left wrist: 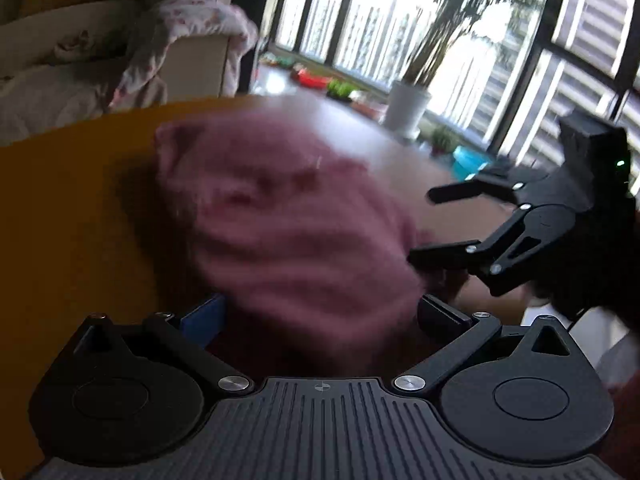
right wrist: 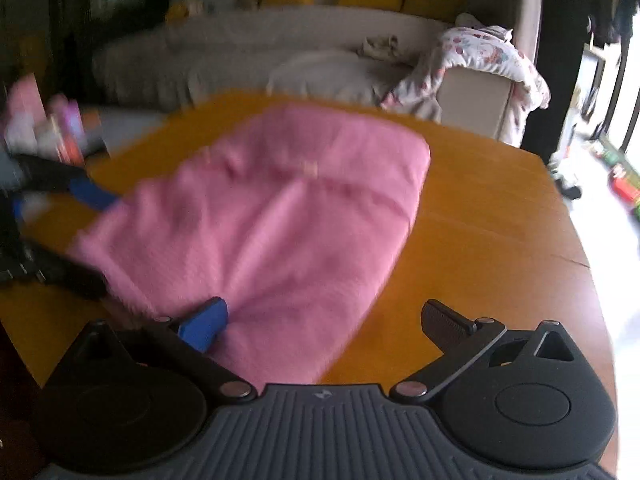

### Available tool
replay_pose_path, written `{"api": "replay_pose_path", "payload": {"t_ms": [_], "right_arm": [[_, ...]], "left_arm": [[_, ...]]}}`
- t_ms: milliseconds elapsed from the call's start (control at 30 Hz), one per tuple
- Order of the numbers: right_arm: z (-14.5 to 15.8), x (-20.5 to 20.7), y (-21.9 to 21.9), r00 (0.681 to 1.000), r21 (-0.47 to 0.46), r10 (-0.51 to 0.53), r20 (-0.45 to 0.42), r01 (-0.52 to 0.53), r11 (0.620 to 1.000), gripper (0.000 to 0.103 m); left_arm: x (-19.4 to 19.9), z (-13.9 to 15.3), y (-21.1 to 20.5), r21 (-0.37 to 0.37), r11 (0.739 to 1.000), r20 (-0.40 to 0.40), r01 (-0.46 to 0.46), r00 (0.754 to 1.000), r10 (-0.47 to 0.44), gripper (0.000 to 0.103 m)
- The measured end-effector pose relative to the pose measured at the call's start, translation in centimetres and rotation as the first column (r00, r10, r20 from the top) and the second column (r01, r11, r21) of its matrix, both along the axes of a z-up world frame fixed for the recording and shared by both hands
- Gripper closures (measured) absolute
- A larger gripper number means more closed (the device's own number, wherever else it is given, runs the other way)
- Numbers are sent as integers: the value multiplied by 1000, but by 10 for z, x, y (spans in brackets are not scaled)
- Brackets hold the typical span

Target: Fold clothes

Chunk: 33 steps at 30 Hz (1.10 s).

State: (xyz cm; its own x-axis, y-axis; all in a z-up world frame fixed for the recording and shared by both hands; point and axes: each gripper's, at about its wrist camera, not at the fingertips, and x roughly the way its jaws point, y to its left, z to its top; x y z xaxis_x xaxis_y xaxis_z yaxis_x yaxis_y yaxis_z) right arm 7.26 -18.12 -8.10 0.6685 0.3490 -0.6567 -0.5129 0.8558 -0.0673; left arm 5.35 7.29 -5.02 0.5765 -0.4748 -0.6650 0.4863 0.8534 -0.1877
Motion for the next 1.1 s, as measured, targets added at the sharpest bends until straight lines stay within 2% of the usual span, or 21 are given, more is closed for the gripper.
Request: {"api": "replay_pose_path", "payload": {"t_ms": [67, 133, 233, 400, 700, 967, 1100], "right_arm": [[-1, -3, 2, 1000, 0, -28, 1, 28, 1000, 0], [-1, -1, 1, 999, 14, -50, -18, 50, 999, 0], [-5, 0, -9, 994, 84, -88, -69, 94, 992, 0], [-11, -11, -14, 992, 124, -111, -58, 118, 985, 0], [-12, -17, -16, 990, 140, -136, -40, 141, 980, 0], [-14, -17, -17, 989, 153, -144, -21, 145, 978, 0], [-13, -17, -17, 990, 151, -142, -23, 144, 978, 0]], "left_arm": [[-8, -4, -4, 34, 999, 23, -7, 1000, 7, 0], [-13, -4, -5, 35, 999, 32, -14, 999, 13, 0], [-21, 8, -1, -33, 999, 49, -22, 998, 24, 0], [-24, 27, -3, -53, 996, 112, -67, 991, 73, 0], [-10, 14, -18, 42, 993, 131, -107, 986, 101, 0], [-10, 11, -1, 41, 984, 148, -173, 975, 165, 0], [-16, 2, -4, 110, 985, 128, -132, 985, 117, 0]]}}
